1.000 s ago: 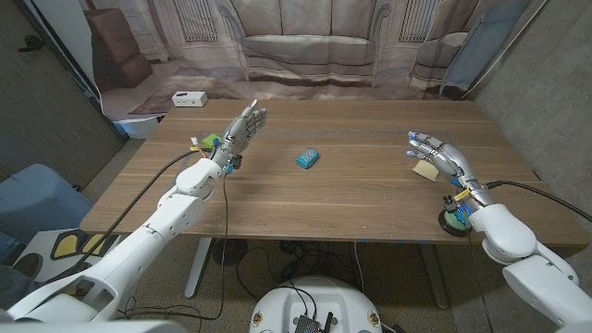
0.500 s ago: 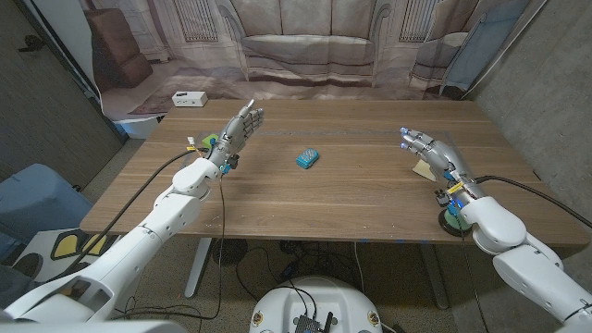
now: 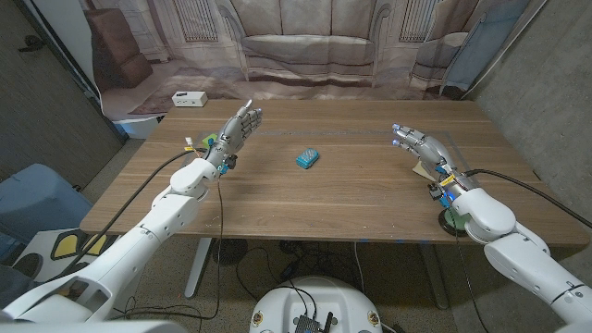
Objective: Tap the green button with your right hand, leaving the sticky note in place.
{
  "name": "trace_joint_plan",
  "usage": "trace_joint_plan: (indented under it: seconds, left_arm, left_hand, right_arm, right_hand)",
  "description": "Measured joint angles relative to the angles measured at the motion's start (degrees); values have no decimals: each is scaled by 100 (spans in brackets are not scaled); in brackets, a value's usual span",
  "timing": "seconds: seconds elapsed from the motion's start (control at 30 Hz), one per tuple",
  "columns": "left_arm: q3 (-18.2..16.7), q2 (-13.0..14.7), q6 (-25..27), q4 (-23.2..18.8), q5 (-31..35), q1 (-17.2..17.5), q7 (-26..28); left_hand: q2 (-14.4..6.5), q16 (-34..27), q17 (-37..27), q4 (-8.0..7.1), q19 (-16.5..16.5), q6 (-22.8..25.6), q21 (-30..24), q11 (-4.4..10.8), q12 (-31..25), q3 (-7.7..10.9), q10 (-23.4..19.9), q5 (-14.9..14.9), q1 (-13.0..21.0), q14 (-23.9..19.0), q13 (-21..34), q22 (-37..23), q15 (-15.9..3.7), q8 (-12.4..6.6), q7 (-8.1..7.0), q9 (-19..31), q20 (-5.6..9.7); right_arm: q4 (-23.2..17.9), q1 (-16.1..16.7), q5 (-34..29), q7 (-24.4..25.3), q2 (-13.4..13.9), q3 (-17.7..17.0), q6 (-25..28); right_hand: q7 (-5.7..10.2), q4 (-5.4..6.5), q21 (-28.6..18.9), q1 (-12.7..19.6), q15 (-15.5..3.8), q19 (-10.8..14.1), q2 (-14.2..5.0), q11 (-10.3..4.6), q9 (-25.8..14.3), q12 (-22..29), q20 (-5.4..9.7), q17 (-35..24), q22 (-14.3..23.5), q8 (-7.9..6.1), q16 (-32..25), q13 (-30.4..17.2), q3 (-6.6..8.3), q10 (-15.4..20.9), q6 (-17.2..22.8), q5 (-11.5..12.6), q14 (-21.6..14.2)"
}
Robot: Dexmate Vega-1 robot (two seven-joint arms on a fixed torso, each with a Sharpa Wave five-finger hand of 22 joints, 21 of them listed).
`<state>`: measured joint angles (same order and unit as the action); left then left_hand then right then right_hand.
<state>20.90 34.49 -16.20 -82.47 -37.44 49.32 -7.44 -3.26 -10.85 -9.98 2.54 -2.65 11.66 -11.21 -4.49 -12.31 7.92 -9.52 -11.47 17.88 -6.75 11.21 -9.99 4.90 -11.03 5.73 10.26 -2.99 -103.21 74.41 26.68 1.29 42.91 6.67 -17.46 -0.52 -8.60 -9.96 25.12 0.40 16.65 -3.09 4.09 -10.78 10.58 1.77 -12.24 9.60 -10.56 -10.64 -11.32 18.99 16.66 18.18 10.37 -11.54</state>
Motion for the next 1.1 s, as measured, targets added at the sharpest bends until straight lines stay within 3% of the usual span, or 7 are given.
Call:
trace_joint_plan:
  seconds: [0.23,0.33,1.1]
  left_arm:
    - [-15,11,-43,55,-41,-6,-90]
    - [-26,19,-50,79,-59,-7,-120]
    - [-67,136,-40,172,-150,-78,-366]
  left_hand:
    - [0,0,0,0,0,0,0,0,0,0,0,0,0,0,0,0,0,0,0,0,0]
    - [0,0,0,0,0,0,0,0,0,0,0,0,0,0,0,0,0,0,0,0,0]
    - [-38,0,0,24,0,0,0,0,0,25,0,0,-39,0,0,0,0,0,0,0,0]
  right_arm:
    - [79,-217,78,38,43,171,94]
    - [112,-316,99,67,55,254,132]
    - [626,-1025,407,-18,-111,739,228]
  right_hand:
    - [1,0,66,0,-62,-612,0,-63,0,67,43,28,0,-17,-88,8,0,63,1,0,-129]
    - [1,0,66,1,-79,-747,1,-60,0,68,49,53,1,-27,-122,14,0,65,1,0,-190]
    - [23,0,-24,0,-71,-722,61,-67,0,68,26,52,1,-49,-133,13,0,112,24,0,-259]
